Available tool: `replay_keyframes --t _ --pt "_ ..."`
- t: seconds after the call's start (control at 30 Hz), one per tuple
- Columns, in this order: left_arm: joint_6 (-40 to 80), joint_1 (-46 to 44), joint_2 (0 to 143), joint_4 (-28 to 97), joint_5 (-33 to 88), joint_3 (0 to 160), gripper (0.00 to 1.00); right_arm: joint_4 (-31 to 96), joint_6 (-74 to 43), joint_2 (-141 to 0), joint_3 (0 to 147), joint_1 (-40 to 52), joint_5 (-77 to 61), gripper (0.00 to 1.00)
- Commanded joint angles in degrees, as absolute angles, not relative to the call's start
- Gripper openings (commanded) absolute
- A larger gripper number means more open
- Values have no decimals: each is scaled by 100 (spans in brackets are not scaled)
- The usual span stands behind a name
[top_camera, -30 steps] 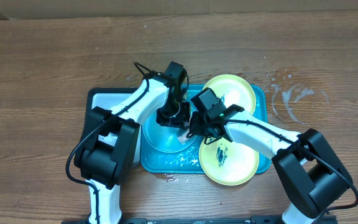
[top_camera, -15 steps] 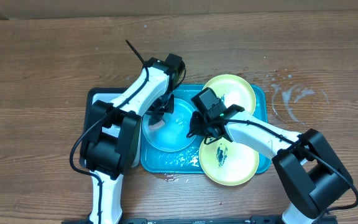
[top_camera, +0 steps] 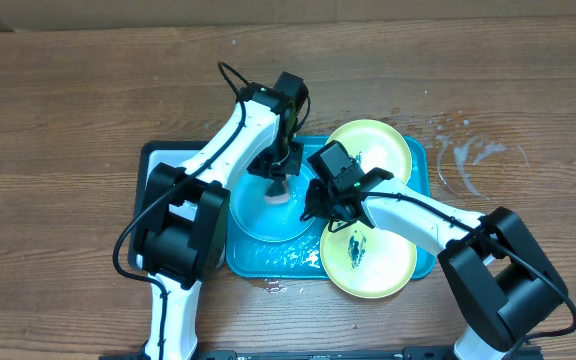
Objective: Clean dirty plates on tray and stack at the side
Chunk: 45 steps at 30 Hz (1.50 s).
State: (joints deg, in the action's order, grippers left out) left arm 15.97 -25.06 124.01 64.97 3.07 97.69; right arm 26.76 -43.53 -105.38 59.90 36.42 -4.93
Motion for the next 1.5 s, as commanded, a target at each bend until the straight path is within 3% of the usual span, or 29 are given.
replay_keyframes --t 0.0,0.23,0.53,0.9,1.2,1.47 --pt "1363 -2475 12401 6694 711 10090 4 2729 -4351 -10584 5983 3669 -456 4" --pt "1431 -2182 12184 7408 541 10711 4 2733 -4346 -10584 5983 3669 -458 4" --pt "2709 -1865 10903 8455 -1846 10868 4 2891 -4180 -10582 6020 3669 -628 4" --pt "2663 -1350 10674 8353 -1804 9782 4 4217 -2971 -10066 6958 3673 -869 4" --pt "2436 -956 10674 7699 -1378 8755 4 4906 -3258 -9561 7299 3588 -847 4" --pt "2327 -333 10674 7599 -1317 8635 5 6471 -3944 -9553 7603 3052 -1007 4"
